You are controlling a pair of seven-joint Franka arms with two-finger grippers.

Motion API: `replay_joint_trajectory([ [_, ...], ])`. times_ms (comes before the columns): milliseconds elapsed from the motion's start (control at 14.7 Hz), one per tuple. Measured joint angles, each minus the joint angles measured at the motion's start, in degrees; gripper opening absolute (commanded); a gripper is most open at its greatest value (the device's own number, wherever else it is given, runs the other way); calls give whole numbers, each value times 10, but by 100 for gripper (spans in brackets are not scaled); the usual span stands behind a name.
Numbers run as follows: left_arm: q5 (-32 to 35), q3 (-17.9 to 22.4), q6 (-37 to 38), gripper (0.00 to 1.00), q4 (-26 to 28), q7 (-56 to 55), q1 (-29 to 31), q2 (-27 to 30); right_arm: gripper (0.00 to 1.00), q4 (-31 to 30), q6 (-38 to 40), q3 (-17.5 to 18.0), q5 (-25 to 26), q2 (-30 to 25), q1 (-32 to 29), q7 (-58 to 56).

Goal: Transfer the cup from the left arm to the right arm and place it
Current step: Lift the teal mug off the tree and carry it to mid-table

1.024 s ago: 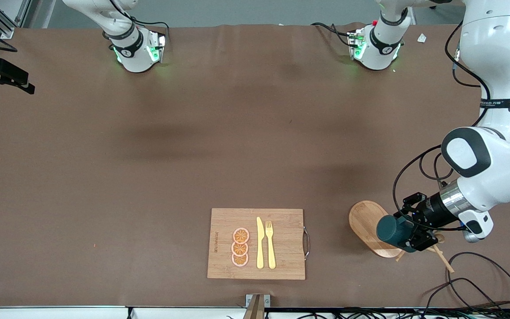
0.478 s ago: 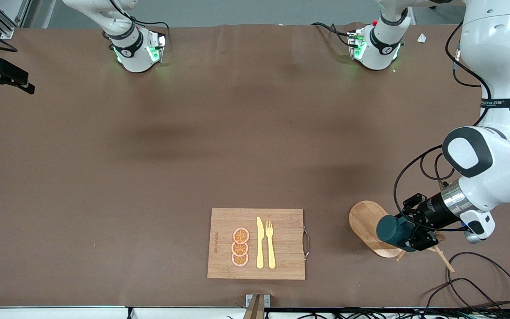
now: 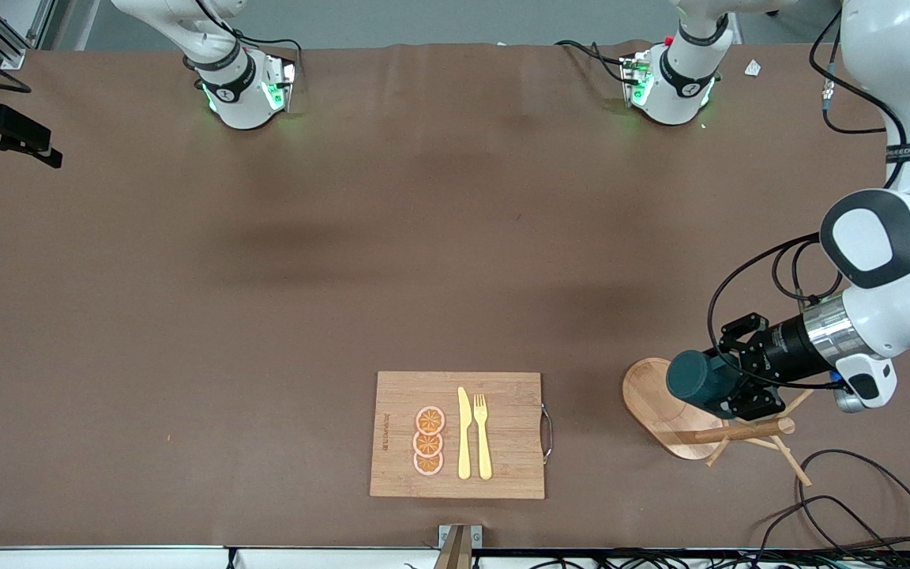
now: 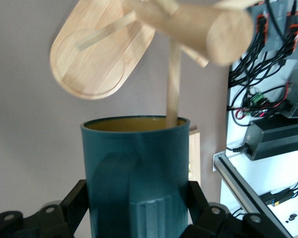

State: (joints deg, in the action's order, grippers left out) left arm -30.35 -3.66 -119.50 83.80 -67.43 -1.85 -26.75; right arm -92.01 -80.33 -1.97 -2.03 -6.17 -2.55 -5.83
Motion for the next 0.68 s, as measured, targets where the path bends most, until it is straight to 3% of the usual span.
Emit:
replay_joint_trajectory([
  [478,2,-3,11,84,-1,-99,-83,13,100,0,0,0,0,0,0,0],
  [683,54,-5,8,84,-2,-138,-136,15,100,0,0,0,0,0,0,0],
])
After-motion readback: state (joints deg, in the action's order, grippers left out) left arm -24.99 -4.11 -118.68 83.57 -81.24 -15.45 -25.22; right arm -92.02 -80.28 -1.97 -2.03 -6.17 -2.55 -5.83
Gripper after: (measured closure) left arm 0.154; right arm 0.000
